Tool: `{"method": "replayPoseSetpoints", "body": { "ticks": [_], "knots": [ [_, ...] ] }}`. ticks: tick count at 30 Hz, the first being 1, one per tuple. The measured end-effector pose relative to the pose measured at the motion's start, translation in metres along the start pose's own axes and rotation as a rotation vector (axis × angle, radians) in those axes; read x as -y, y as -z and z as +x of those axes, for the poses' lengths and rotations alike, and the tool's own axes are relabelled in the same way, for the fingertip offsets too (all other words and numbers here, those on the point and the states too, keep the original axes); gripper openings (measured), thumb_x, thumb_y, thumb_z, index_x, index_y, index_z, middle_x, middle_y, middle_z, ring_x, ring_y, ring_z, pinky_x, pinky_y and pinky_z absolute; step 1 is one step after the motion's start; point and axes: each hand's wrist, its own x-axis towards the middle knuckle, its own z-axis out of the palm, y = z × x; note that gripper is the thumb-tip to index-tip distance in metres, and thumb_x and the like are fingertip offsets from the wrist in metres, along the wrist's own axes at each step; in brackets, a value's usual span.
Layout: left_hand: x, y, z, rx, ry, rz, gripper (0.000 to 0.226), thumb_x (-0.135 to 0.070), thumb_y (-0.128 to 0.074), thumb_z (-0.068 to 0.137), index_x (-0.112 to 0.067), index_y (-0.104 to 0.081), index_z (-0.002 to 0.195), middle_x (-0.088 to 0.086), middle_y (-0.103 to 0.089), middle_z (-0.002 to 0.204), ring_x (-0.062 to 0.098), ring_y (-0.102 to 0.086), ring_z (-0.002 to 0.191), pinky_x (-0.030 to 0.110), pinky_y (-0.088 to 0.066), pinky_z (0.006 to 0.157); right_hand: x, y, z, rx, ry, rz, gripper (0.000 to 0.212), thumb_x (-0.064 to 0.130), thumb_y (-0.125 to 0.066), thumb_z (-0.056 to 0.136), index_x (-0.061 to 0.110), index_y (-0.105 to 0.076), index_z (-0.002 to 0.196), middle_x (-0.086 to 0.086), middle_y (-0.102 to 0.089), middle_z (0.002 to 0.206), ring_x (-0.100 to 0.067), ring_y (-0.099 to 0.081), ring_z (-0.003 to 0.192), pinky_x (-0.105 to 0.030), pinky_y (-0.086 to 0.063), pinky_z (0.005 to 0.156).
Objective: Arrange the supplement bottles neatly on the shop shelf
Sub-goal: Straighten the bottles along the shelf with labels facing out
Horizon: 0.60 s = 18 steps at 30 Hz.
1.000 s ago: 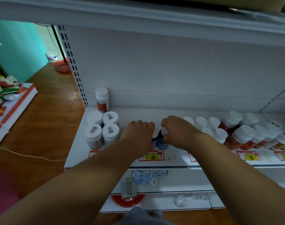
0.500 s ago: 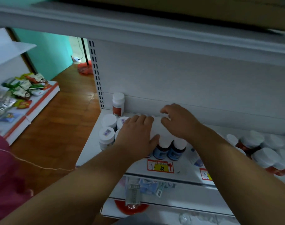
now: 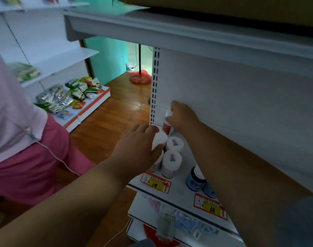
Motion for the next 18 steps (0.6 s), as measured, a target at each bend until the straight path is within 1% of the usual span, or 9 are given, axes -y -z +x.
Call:
{"method": "replayPoseSetpoints", "body": {
  "ticks": [2,5,8,10,12,14,15,17,18],
  "knots": [
    [0.004,0.002,0.002,0.007,0.007,0.001,0.052,-0.057,-0.042,0.087,-0.029,-0.045,0.131,-0.008,-0.054,0.131,0.015,-0.047,0.121,0.031,-0.038,0.097,0.006,-0.005,0.003,-0.062,-0.034,-0.027,0.034,0.032,-0.069,0.083,0.017,-0.051,0.108,-0.006,-0.060,0.101,-0.020,-0.050,0.081,-0.031,-0.041,0.067],
    [0.009,0.002,0.005,0.023,0.028,-0.038,0.051,-0.055,-0.049,0.089,-0.030,-0.043,0.133,-0.008,-0.053,0.132,0.015,-0.045,0.122,0.030,-0.037,0.098,0.007,0.000,-0.002,-0.074,-0.044,0.069,0.028,0.024,-0.069,0.081,0.018,-0.050,0.100,-0.006,-0.059,0.096,-0.019,-0.051,0.078,-0.029,-0.040,0.065],
    [0.011,0.002,0.011,0.010,0.087,-0.162,0.057,-0.051,-0.056,0.088,-0.029,-0.039,0.137,-0.005,-0.047,0.138,0.016,-0.041,0.127,0.028,-0.034,0.100,0.004,0.023,-0.024,-0.153,-0.033,0.376,0.023,0.020,-0.064,0.074,0.022,-0.050,0.093,0.004,-0.055,0.088,-0.012,-0.051,0.074,-0.026,-0.037,0.057],
    [0.009,0.004,0.018,-0.006,0.131,-0.258,0.067,-0.051,-0.062,0.085,-0.029,-0.034,0.141,-0.004,-0.042,0.142,0.017,-0.041,0.128,0.033,-0.036,0.104,0.003,0.047,-0.047,-0.201,-0.020,0.560,0.024,0.020,-0.065,0.073,0.030,-0.052,0.091,0.012,-0.056,0.091,-0.006,-0.056,0.079,-0.023,-0.041,0.058],
    [0.003,0.007,0.024,0.022,0.161,-0.429,0.077,-0.050,-0.069,0.079,-0.031,-0.031,0.143,-0.005,-0.040,0.143,0.014,-0.043,0.125,0.038,-0.042,0.102,0.001,0.071,-0.072,-0.201,-0.015,0.746,0.022,0.020,-0.065,0.071,0.033,-0.056,0.087,0.012,-0.062,0.091,-0.005,-0.061,0.078,-0.023,-0.048,0.060],
    [-0.007,0.008,0.027,0.114,0.154,-0.680,0.072,-0.049,-0.073,0.075,-0.037,-0.037,0.136,-0.010,-0.050,0.134,0.003,-0.053,0.111,0.033,-0.050,0.091,-0.003,0.090,-0.097,-0.145,-0.013,0.985,0.023,0.012,-0.062,0.069,0.031,-0.062,0.082,0.004,-0.069,0.094,-0.008,-0.065,0.077,-0.025,-0.052,0.062],
    [-0.016,0.007,0.028,0.158,0.129,-0.761,0.064,-0.050,-0.074,0.073,-0.042,-0.042,0.128,-0.015,-0.058,0.122,-0.003,-0.059,0.098,0.025,-0.053,0.080,-0.007,0.097,-0.109,-0.115,-0.025,1.080,0.025,0.007,-0.060,0.068,0.028,-0.063,0.081,-0.004,-0.070,0.098,-0.011,-0.065,0.080,-0.026,-0.052,0.065],
    [-0.039,0.000,0.025,0.154,0.064,-0.799,0.053,-0.048,-0.078,0.068,-0.048,-0.047,0.111,-0.020,-0.063,0.097,-0.009,-0.061,0.082,0.011,-0.051,0.060,-0.015,0.108,-0.135,-0.094,-0.070,1.170,0.022,0.007,-0.060,0.071,0.027,-0.062,0.081,-0.016,-0.067,0.108,-0.021,-0.064,0.090,-0.031,-0.052,0.072],
    [-0.052,-0.005,0.023,0.124,0.031,-0.803,0.053,-0.047,-0.080,0.067,-0.048,-0.047,0.108,-0.021,-0.063,0.091,-0.009,-0.060,0.080,0.009,-0.050,0.060,-0.019,0.111,-0.147,-0.106,-0.093,1.173,0.018,0.011,-0.063,0.076,0.026,-0.061,0.084,-0.018,-0.066,0.111,-0.024,-0.064,0.094,-0.033,-0.053,0.076]
  ]
}}
